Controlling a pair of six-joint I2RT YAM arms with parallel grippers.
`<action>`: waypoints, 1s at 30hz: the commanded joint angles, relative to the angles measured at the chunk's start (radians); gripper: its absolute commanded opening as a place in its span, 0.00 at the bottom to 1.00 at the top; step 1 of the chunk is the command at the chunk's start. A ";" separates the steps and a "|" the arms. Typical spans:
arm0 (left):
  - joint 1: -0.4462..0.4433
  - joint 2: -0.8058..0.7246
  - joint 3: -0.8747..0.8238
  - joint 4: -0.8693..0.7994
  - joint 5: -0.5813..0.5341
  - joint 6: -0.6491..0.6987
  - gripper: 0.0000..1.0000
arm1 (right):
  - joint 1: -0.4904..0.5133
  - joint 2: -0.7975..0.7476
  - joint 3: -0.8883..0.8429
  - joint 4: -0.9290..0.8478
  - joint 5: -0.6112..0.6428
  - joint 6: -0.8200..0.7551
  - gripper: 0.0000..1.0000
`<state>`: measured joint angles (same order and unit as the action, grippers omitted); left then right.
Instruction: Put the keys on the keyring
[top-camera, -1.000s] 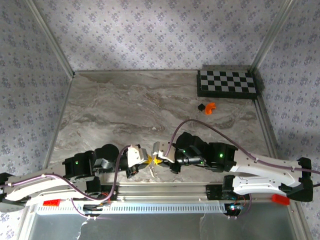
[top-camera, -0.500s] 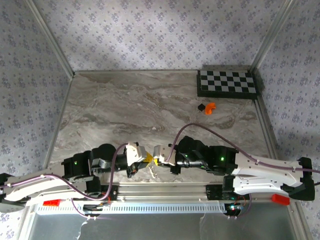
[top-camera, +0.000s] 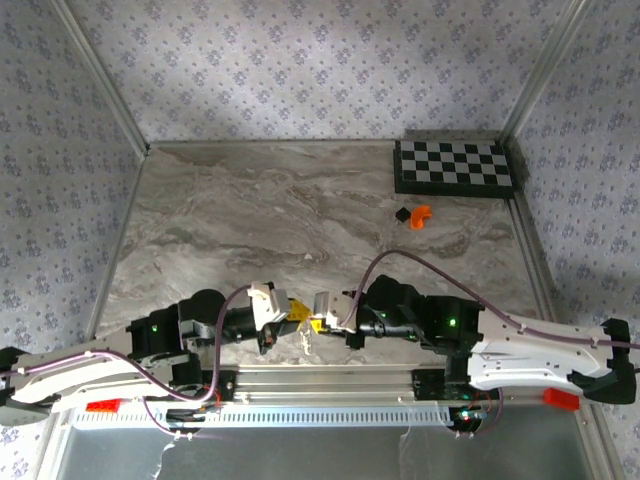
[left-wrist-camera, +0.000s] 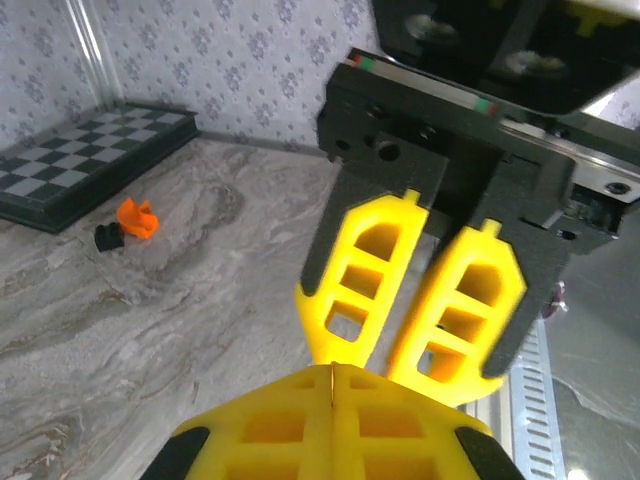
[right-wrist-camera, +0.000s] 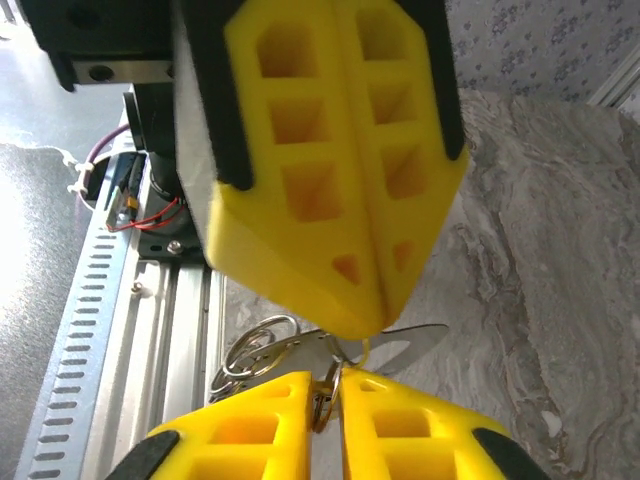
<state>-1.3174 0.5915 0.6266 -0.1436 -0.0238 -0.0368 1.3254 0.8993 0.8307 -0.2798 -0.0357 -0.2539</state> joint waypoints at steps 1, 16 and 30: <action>0.003 -0.019 -0.006 0.132 -0.026 -0.009 0.00 | 0.008 -0.035 -0.010 0.045 -0.015 0.016 0.26; 0.003 -0.054 -0.055 0.263 0.051 0.034 0.00 | -0.158 -0.173 -0.032 0.087 -0.195 0.248 0.40; 0.001 -0.035 -0.055 0.321 0.088 0.041 0.00 | -0.192 -0.120 -0.035 0.174 -0.348 0.288 0.47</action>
<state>-1.3174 0.5533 0.5598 0.1074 0.0399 -0.0093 1.1397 0.7780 0.8024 -0.1360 -0.3347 0.0162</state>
